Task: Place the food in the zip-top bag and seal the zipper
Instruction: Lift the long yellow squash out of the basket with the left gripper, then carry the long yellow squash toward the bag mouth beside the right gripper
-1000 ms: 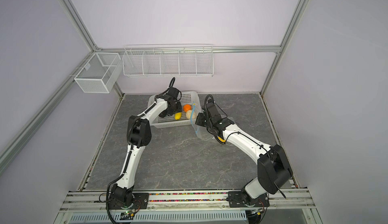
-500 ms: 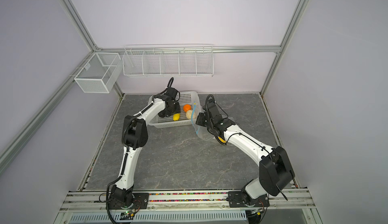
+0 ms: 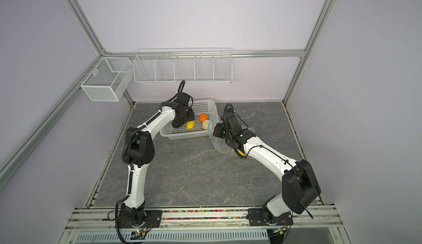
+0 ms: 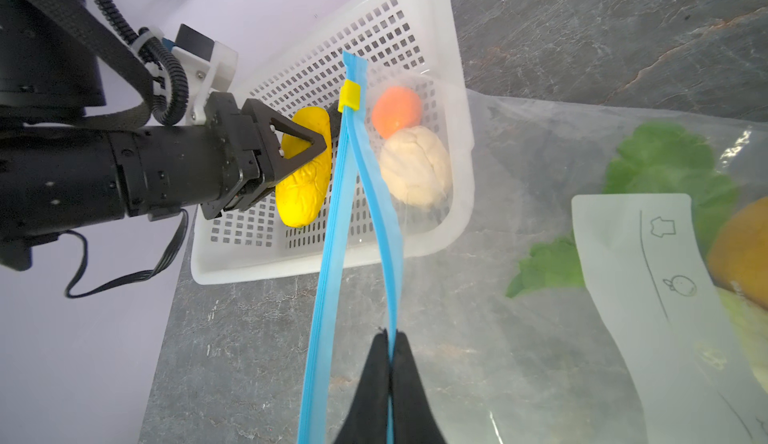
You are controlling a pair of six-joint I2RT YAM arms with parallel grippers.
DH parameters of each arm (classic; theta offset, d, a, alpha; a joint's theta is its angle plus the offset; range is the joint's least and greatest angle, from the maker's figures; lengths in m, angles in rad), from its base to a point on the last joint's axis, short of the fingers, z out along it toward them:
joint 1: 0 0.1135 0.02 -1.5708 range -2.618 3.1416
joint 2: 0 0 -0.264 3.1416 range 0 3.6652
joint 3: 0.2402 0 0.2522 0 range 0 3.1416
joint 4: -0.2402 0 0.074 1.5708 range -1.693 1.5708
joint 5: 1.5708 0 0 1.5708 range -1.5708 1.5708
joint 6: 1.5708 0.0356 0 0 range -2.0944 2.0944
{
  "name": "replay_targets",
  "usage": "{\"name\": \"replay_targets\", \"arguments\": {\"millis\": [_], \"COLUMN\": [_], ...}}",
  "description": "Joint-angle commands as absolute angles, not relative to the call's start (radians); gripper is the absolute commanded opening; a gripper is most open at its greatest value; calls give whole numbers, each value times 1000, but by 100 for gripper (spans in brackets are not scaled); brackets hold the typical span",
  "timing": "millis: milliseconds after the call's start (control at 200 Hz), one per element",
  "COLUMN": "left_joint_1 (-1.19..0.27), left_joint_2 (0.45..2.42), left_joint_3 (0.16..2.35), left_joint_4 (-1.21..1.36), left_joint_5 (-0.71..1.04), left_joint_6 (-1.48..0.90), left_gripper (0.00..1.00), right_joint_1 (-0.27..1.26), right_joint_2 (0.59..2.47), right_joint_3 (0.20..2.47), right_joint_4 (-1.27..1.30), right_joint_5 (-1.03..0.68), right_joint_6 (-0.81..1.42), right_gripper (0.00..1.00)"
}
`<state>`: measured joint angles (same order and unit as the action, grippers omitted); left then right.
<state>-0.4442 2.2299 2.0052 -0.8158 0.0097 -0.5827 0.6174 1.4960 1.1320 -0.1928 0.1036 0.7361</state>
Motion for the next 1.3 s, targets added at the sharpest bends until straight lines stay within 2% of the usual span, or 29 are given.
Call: {"name": "replay_targets", "arguments": {"millis": [0,300,755,935,1054,1294], "left_joint_1": [-442,-442,-474,-564,-602,-653], "left_joint_2": [2168,2056,1814,1714,1649,1625], "left_joint_3": [1976,1889,1710,1667,1582,1544], "left_joint_4": [-800,-759,-679,-615,-486,-373], "left_joint_5": [25,64,213,153,122,86], "left_joint_6": [-597,-625,-694,-758,-819,-887], "left_gripper": [44,43,42,41,41,41], "right_joint_1": [623,632,642,644,650,666], "right_joint_2": [1470,1480,1492,1500,1489,1449], "right_joint_3": [1123,1138,1167,1170,1169,1170], "right_joint_4": [-172,-169,-158,-130,-123,-130], "right_joint_5": [98,96,101,86,85,102], "right_joint_6": [744,744,754,785,805,830], "right_gripper": [6,6,6,6,6,6]}}
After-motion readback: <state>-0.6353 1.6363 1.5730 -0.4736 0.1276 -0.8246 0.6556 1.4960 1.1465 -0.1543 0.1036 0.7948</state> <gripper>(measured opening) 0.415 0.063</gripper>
